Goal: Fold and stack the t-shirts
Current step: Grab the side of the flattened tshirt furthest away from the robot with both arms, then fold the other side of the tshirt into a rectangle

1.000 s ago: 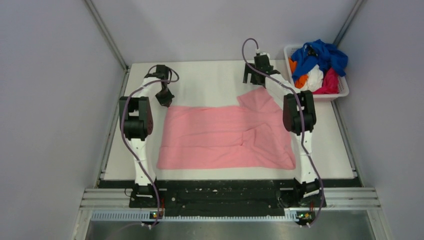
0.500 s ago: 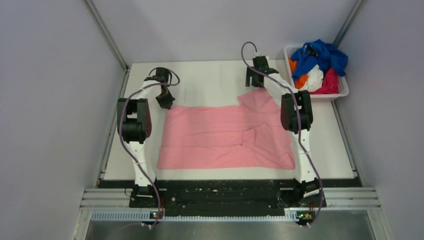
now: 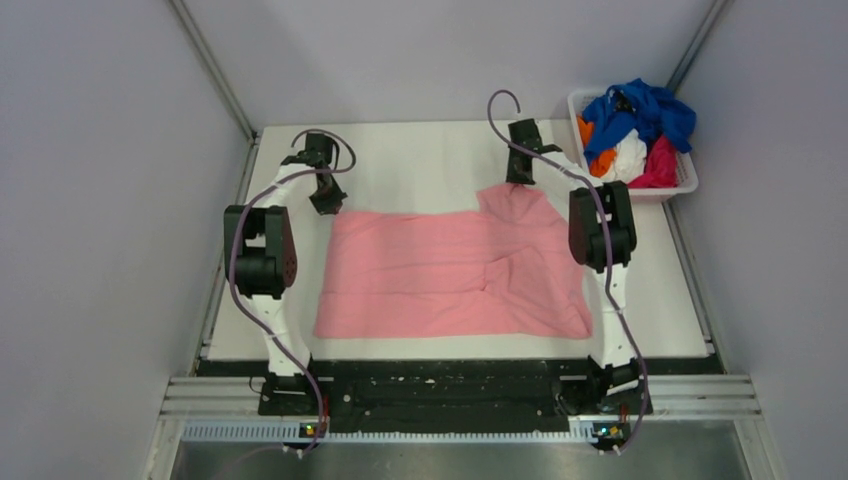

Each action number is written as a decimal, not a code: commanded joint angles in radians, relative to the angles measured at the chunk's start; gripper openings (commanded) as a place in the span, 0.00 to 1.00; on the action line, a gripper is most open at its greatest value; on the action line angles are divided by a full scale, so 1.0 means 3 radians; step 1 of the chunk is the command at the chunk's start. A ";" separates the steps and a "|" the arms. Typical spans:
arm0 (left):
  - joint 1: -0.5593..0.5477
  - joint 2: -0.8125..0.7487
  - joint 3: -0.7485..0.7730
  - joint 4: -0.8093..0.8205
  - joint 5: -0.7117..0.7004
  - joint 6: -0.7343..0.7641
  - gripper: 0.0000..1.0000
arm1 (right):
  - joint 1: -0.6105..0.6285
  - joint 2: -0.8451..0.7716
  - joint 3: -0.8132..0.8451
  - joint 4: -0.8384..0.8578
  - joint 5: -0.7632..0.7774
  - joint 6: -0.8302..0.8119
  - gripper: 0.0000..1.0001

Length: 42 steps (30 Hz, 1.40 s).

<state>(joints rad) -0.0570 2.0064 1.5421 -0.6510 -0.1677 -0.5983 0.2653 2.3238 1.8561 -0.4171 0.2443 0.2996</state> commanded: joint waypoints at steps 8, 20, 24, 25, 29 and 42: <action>-0.0010 -0.0262 -0.0030 0.0178 0.0065 0.0060 0.00 | -0.0015 -0.0413 -0.0120 0.0261 -0.0037 -0.0084 0.00; -0.0021 -0.0956 -0.0742 0.0417 0.0167 0.0039 0.00 | 0.0046 -0.1680 -0.1513 0.0778 -0.0220 -0.0254 0.00; -0.0034 -0.1331 -0.1149 0.0553 0.0215 -0.0009 0.00 | 0.0131 -0.2242 -0.2057 0.0789 -0.0142 -0.0140 0.00; -0.0035 -0.1424 -0.1242 0.0562 0.0216 -0.0029 0.00 | 0.0155 -0.2387 -0.2188 0.0777 -0.0114 -0.0110 0.00; -0.0040 -0.1795 -0.1627 0.0592 0.0153 -0.0099 0.00 | 0.0222 -0.2939 -0.2594 0.0570 0.0072 0.0000 0.00; -0.0040 -0.2839 -0.2570 0.0606 0.0043 -0.0395 0.00 | 0.0324 -0.4342 -0.3618 -0.0022 -0.0230 0.0550 0.00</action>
<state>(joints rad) -0.0669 1.2114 0.8284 -0.5152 -0.1535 -0.6830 0.3363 1.1046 0.8280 -0.3447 0.2218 0.3885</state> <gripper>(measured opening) 0.010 0.014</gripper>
